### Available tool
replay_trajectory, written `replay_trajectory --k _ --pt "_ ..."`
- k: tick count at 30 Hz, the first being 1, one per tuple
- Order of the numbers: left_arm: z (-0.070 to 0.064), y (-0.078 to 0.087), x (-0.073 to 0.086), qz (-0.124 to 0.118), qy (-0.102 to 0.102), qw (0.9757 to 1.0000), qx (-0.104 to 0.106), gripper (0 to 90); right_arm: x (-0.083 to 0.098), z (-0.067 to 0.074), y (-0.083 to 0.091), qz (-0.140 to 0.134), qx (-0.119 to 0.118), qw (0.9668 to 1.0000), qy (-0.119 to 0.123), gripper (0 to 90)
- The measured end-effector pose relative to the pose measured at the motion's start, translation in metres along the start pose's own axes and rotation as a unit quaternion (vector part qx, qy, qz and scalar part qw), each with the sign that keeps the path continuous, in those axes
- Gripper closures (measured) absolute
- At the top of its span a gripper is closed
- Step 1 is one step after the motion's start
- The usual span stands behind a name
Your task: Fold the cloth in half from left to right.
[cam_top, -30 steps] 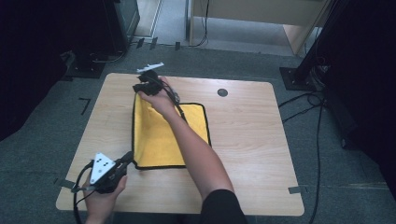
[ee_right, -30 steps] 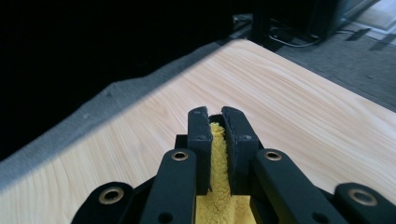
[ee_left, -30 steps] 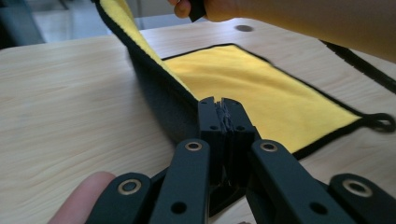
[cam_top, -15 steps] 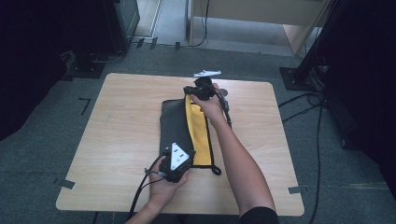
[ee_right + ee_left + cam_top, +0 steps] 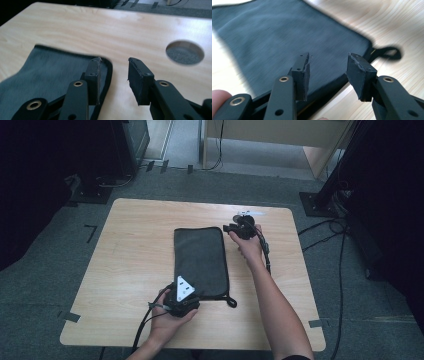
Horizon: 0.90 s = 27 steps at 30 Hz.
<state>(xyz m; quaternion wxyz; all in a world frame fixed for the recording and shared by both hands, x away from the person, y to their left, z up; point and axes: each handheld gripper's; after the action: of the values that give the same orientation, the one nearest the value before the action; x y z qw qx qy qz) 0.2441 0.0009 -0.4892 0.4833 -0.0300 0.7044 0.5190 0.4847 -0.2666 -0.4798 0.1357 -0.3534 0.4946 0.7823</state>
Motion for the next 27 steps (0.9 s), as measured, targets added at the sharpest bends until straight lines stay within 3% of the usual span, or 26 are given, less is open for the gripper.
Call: replay_trajectory --k 3,4,6,8,9,11,12,14,16,20,23,27 --pt "0.016 0.006 0.021 0.013 0.005 0.9999 -0.009 53.0 0.023 0.014 0.01 0.013 -0.004 0.9998 0.017 60.2" --pt "0.016 0.006 0.021 0.013 0.005 0.9999 -0.009 53.0 0.023 0.014 0.01 0.013 -0.004 0.9998 0.017 60.2" --pt "0.027 0.009 0.032 0.019 0.011 0.9996 -0.018 53.6 0.043 0.027 0.024 0.018 -0.004 0.9994 0.03 58.3" --pt "0.031 0.011 0.035 0.02 0.009 0.9996 -0.017 55.1 0.055 0.033 0.033 0.025 0.0 0.9995 0.018 58.2" --pt "0.031 0.011 0.035 0.02 0.009 0.9996 -0.017 56.1 0.055 0.033 0.033 0.025 0.0 0.9995 0.018 58.2" --pt "0.033 0.012 0.036 0.023 -0.002 0.9995 -0.02 56.8 0.072 0.042 0.045 0.027 0.0 0.9996 0.004 57.7" --pt "0.034 0.013 0.037 0.024 -0.004 0.9994 -0.023 58.1 0.087 0.05 0.055 0.03 0.001 0.9995 0.006 57.5" --pt "0.035 0.013 0.039 0.028 0.0 0.9993 -0.022 59.1 0.092 0.053 0.059 0.031 0.003 0.9995 0.011 57.3" --pt "0.035 0.013 0.039 0.03 -0.002 0.9992 -0.024 61.5 0.111 0.065 0.076 0.028 0.006 0.9995 0.016 57.3" --pt "0.029 0.012 0.039 0.045 -0.022 0.998 -0.037 70.2 0.133 0.074 0.096 0.024 -0.001 0.9997 0.009 58.4" --pt "0.029 0.013 0.039 0.051 -0.025 0.9976 -0.041 73.3 0.15 0.082 0.104 0.028 -0.004 0.9996 0.009 60.7" --pt "0.031 0.014 0.038 0.047 -0.013 0.9981 -0.037 73.7 0.159 0.087 0.103 0.041 0.008 0.999 0.012 62.9"
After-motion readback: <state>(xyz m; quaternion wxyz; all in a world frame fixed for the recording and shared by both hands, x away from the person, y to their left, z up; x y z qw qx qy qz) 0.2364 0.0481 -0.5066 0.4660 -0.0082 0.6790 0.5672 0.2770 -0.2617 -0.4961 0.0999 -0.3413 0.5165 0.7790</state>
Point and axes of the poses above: each handheld gripper's, and its own axes: y roughly backward along the jaws, x roughly out of its underside, z roughly to its left, and after that the axes turned 8 degrees about z, right-handed
